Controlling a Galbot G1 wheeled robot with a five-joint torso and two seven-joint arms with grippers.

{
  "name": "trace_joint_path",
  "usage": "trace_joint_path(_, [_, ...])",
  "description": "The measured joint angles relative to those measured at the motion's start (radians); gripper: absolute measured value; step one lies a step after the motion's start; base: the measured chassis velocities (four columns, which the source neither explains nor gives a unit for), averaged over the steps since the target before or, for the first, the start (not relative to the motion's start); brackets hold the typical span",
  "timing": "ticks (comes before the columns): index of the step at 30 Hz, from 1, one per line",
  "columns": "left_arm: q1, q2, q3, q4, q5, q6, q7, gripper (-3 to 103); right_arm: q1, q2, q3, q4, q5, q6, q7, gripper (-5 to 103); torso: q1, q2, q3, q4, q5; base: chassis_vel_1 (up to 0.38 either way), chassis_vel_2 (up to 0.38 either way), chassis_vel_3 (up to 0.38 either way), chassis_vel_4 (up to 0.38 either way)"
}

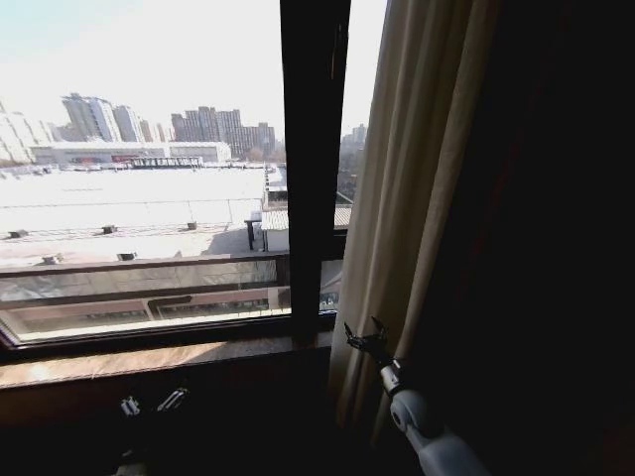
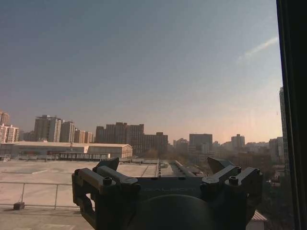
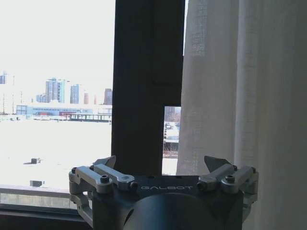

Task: Open the curtains by pulling them apart, changing their state from closed to fully open.

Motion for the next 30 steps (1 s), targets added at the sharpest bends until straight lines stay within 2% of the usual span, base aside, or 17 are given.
trace_joint_path(30, [0.0,0.0,0.0,0.0,0.0,0.0,0.0,100,0.0,0.0,0.0,0.0,0.0,0.0,0.0,100,0.0,0.0,0.0,0.0,0.0,0.351,0.352,-0.351,-0.345])
